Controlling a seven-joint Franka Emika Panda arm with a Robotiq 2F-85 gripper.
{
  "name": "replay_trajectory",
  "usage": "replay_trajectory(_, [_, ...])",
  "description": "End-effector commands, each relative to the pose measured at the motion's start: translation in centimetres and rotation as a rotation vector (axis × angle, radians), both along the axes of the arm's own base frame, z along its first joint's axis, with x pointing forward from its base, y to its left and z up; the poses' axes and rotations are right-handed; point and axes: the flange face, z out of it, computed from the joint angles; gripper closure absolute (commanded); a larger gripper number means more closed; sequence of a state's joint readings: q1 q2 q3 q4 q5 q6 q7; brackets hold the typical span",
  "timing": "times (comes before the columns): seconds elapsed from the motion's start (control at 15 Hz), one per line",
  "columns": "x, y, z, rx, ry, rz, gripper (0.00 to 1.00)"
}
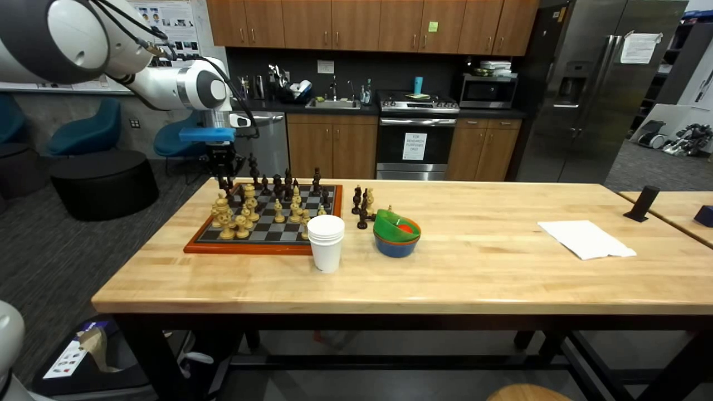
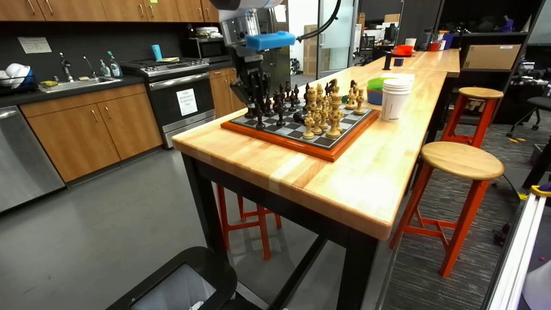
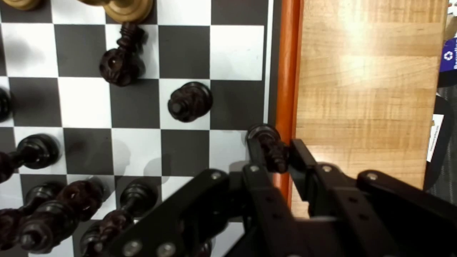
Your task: Move the dark brown chess pieces forward
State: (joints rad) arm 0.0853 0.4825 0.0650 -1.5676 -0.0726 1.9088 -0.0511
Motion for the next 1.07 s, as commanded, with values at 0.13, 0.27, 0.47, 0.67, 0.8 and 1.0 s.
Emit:
replay_trajectory(0.13, [-0.1, -0.4, 0.6, 0.01, -0.006, 0.01, 0.94])
replay_trajectory(0.27, [0.1, -0.5, 0.7, 0.007, -0.009, 0.013, 0.94])
replay_trajectory(0.47, [0.3, -1.0, 0.9, 0.006, -0.011, 0.013, 0.94])
replay_trajectory(0.67, [0.6, -1.5, 0.8, 0.013, -0.013, 0.019, 0.94])
replay_trajectory(0.8, [0.7, -1.6, 0.7, 0.016, -0.015, 0.019, 0.94])
replay_trajectory(1.0, [0.9, -1.9, 0.6, 0.019, -0.017, 0.024, 0.94])
